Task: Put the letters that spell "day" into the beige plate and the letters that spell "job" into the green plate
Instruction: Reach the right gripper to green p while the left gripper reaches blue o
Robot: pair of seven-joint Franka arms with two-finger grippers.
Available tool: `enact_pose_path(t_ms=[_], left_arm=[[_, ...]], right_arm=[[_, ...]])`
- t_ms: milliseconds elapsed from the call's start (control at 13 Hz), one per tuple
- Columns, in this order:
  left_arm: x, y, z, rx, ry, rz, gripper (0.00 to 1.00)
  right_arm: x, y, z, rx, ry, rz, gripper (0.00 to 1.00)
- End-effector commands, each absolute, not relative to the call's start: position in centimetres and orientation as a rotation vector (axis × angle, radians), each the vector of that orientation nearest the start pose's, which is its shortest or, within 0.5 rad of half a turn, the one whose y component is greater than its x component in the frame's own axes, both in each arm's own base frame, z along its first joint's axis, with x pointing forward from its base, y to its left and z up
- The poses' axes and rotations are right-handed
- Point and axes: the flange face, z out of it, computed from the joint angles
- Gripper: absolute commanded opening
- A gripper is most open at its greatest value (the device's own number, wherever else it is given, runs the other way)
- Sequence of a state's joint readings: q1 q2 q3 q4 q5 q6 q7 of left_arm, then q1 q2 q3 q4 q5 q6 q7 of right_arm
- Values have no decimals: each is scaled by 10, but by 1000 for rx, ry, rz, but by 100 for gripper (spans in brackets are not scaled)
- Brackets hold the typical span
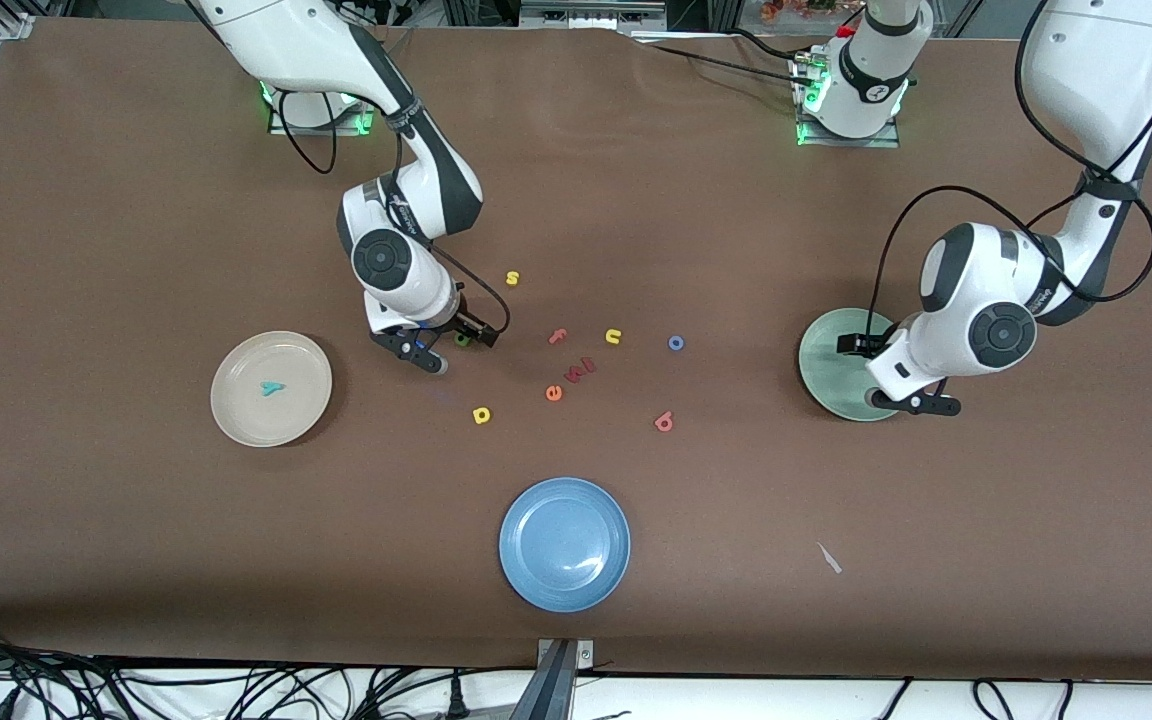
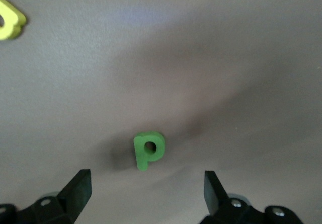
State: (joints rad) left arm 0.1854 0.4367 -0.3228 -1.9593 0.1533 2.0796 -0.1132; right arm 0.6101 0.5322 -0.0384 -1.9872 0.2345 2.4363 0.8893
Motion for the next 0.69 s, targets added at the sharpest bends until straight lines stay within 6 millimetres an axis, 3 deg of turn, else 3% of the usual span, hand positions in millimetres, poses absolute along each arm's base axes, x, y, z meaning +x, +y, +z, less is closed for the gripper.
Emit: enact_pose_path(t_ms=[0,154,385,617], left_arm=[[586,-106,279,-3069,191,443,100],[580,-146,289,-3079,127,424,100],[564,-224,294,-3082,111,398,100],[554,-270,282,-3081,-20,388,100]], right_arm=[[506,328,181,-3010,775,201,96],[505,325,177,-3035,751,192,93],[505,324,173,-3039,742,176,84],[503,324,169,-3045,734,182,73]])
